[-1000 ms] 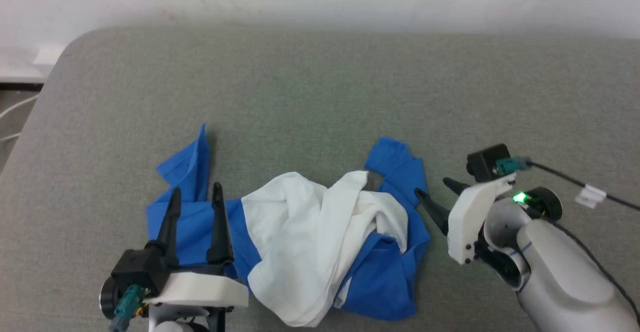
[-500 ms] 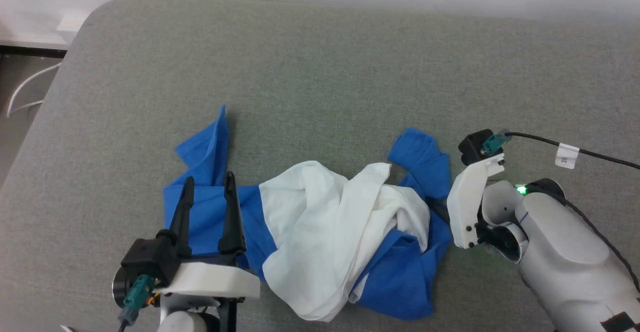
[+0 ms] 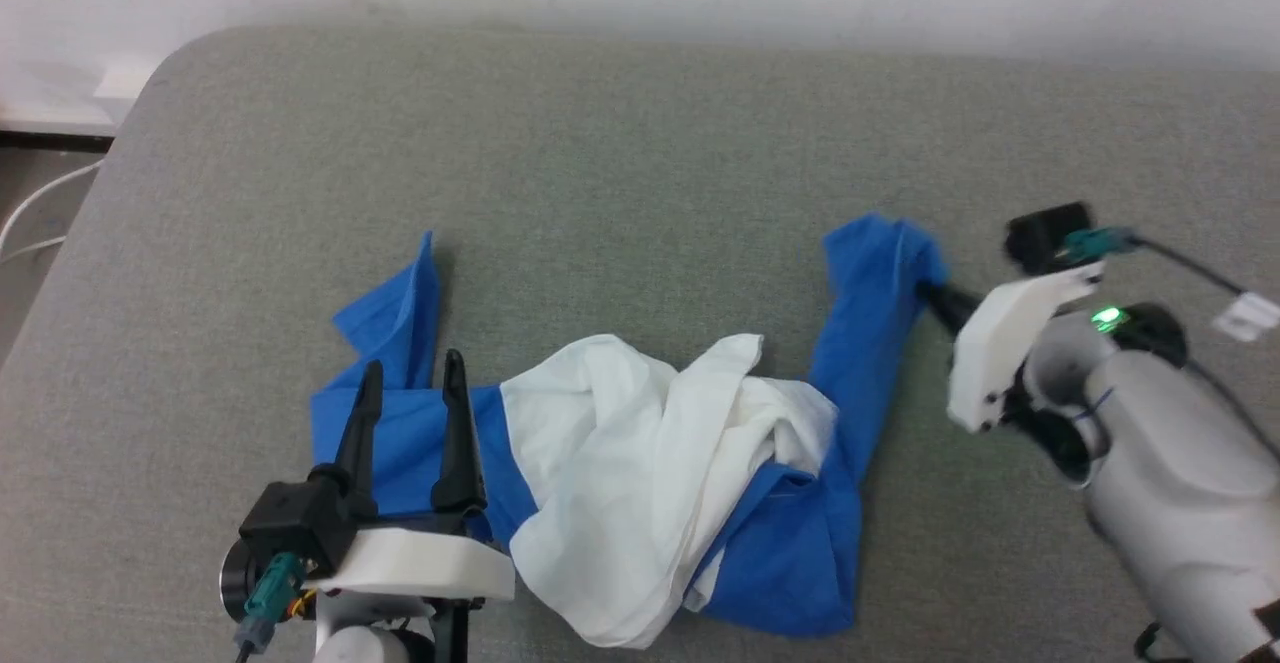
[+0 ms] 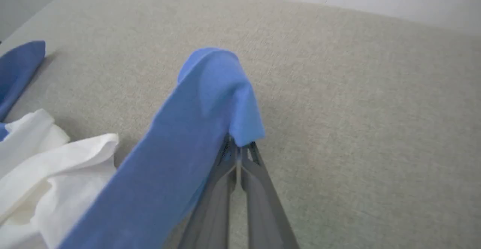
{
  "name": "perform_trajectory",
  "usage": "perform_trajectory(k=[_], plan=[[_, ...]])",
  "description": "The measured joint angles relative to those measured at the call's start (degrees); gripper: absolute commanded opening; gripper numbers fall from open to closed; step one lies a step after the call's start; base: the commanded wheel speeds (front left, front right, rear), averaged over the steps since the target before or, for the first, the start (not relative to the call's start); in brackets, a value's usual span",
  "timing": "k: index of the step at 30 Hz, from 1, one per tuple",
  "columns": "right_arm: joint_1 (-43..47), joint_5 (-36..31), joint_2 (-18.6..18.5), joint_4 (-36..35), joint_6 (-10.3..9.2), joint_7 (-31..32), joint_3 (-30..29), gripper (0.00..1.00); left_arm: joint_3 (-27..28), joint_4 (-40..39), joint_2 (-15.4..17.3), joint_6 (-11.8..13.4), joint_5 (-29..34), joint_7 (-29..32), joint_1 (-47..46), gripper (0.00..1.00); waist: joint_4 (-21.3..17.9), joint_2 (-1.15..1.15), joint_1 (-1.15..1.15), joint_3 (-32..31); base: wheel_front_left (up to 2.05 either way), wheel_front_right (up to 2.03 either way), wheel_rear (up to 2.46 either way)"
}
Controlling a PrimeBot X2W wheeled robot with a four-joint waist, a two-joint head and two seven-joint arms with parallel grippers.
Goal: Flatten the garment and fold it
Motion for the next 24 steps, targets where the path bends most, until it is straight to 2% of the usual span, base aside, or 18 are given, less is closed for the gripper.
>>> perform_trajectory(k=[3,7,15,17,21,22,23,24], plan=[[-1.3,-0.7,-2.0,1.2,0.01,-4.3,-4.6,0.0,0.4,0.0,0.0,0.0,0.0,0.0,0.1,1.0,-0.9,0.0,0.0,-0.4,0.0,0.0,0.0],[-1.7,-2.5,-6.6,5.3,0.01,-7.1,-12.2,0.0,0.7,0.1,0.0,0.0,0.5,0.0,0.7,1.0,-2.3,0.0,0.0,-0.9,0.0,0.0,0.0],[1.8,-4.5,-15.3,19.3,0.01,-12.0,-27.0,0.0,0.8,0.3,0.0,0.0,0.5,0.0,1.2,1.0,-4.3,0.0,0.0,-0.9,0.0,0.0,0.0],[3.5,-5.2,-16.2,23.1,0.0,-13.9,-29.2,0.0,0.8,0.4,0.0,0.0,0.5,0.0,1.2,1.0,-4.5,0.0,0.0,-0.8,0.0,0.0,0.0],[5.8,-5.6,-14.4,25.9,0.0,-17.1,-32.3,0.02,1.0,0.5,0.0,0.0,0.5,0.0,1.2,1.0,-5.1,0.0,0.0,-0.4,0.0,0.0,0.0],[6.4,-5.7,-13.8,26.1,0.0,-17.7,-33.1,0.35,1.1,0.6,0.0,0.0,0.5,0.0,1.2,1.0,-5.3,0.0,0.0,-0.3,0.0,0.0,0.0],[6.8,-5.9,-13.2,26.3,0.0,-18.7,-33.5,0.99,1.2,0.6,0.0,0.0,0.5,0.0,1.2,1.0,-5.4,0.0,0.0,-0.3,0.0,0.0,0.0],[7.1,-6.3,-12.7,26.4,0.0,-19.8,-33.7,1.0,1.3,0.7,0.0,0.0,0.5,0.0,1.2,1.0,-5.6,0.0,0.0,-0.3,0.0,0.0,0.0]])
